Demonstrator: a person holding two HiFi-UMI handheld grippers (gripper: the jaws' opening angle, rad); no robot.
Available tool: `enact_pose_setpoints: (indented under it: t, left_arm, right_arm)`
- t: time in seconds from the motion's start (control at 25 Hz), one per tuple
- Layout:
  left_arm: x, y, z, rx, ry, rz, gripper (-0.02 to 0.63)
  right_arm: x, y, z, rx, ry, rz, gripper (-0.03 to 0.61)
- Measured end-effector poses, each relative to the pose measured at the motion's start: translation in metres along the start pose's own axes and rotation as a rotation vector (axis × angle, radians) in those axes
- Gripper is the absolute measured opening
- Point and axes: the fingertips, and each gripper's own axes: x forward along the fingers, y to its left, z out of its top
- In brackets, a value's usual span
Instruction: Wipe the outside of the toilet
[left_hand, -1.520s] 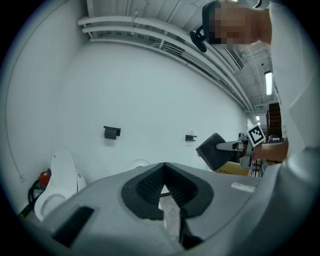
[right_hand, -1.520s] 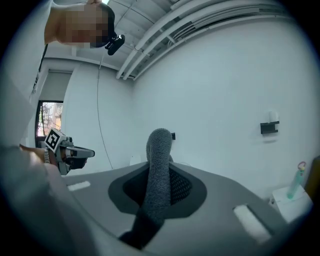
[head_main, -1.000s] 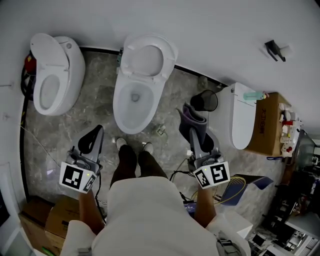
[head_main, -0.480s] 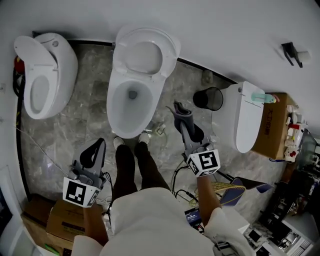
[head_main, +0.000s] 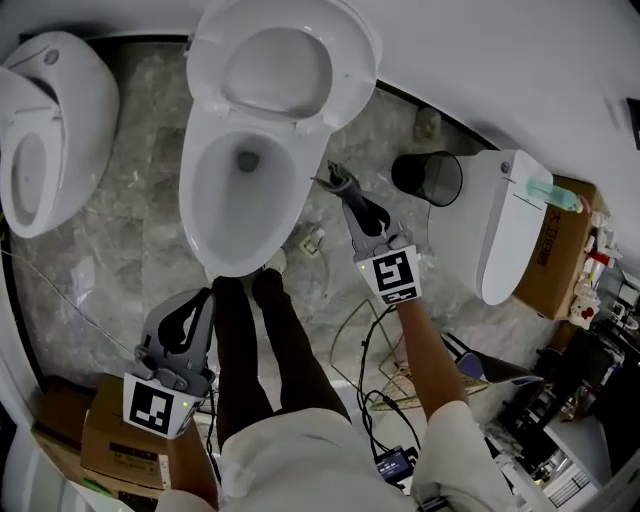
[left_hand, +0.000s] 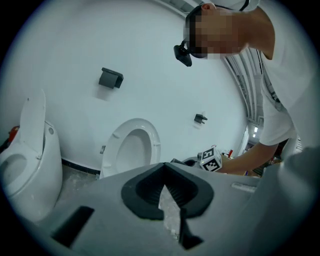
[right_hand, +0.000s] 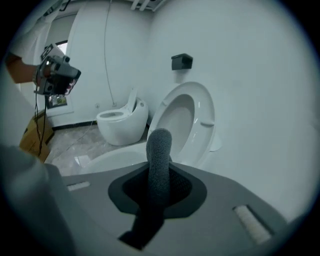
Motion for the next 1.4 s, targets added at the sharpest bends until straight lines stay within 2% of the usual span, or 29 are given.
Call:
enact_pose_setpoints:
  t: [0.32,0.48,0.68,0.84,1.16,1.4]
  left_arm:
    - [0.023,0.028,-0.072,-0.058,0.047,0.018,-0.002]
    - [0.026,0.037,-0.099,-0.084,0.081,0.030,-0.002]
    - [0.024,0.047,-0.116,-0.107,0.108,0.051,-0.002]
    - [0.023,0.053,-0.118,-0.090,0.099,0.050,-0.002]
    - [0.027,0.056,-0.124,-0.104,0.087,0.059,-0.002]
    - [0.034,0.052,-0.128,-0.132,0.097,0.061,-0.002]
  right_arm:
    - [0.121,-0.002,-0.075,-0.285,0.111,0.110,0.057]
    - [0.163,0.003,-0.104,-0.405,0.151,0.156,0.057]
    - [0.199,0.010,-0.129,-0.581,0.194,0.183,0.057]
    - [0.220,0.000,-0.145,-0.685,0.225,0.172,0.058]
    - [0.245,-0.007,-0.161,-0.737,0.241,0.148,0.057]
    - [0.246,-0.009,-0.163,-0.574,0.264,0.254,0.052]
